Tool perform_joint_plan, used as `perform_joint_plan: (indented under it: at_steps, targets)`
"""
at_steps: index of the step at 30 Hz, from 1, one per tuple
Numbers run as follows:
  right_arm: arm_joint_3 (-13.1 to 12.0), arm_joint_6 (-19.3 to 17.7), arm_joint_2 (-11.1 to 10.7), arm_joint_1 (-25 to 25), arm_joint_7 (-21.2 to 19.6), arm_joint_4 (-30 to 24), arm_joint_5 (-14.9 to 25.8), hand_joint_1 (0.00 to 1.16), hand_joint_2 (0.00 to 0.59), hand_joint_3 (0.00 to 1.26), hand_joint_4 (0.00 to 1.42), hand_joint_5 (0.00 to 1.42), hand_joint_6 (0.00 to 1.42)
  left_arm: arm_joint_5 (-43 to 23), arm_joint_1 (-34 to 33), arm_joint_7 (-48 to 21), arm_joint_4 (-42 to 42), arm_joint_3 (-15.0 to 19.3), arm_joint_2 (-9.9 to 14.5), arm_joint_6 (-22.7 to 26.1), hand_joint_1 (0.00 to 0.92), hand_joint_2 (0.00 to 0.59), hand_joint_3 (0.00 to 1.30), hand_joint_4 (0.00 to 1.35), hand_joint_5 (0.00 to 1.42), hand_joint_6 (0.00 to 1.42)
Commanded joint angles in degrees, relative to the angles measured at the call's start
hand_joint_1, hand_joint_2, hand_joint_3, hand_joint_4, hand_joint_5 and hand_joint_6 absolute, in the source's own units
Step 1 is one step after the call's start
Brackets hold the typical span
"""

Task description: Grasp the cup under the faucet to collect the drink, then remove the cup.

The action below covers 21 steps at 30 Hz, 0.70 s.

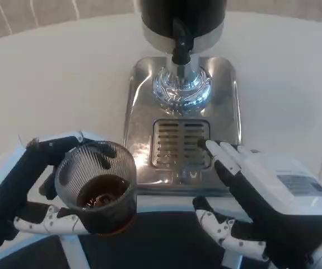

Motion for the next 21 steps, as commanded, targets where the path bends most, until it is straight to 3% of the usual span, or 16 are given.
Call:
perform_joint_plan:
  at_steps: [1, 21]
  targets:
    - [-0.12, -1.62, 1.13, 1.04, 1.14, -0.7, -0.55, 0.33, 0.529, 0.0, 0.0, 0.0, 0.0, -2.27, 0.85, -0.43, -2.06, 0.44, -0.39, -1.38, 0.585, 0.0, 1.0, 1.21, 1.38, 1.42]
    - [0.06, -5.5, 4.18, 2.67, 3.15, -1.62, -1.86, 0.34, 0.526, 0.0, 0.0, 0.0, 0.0, -2.76, 0.93, -1.59, -4.91, 0.5, -1.02, 0.73, 0.592, 0.0, 1.0, 1.21, 1.38, 1.42]
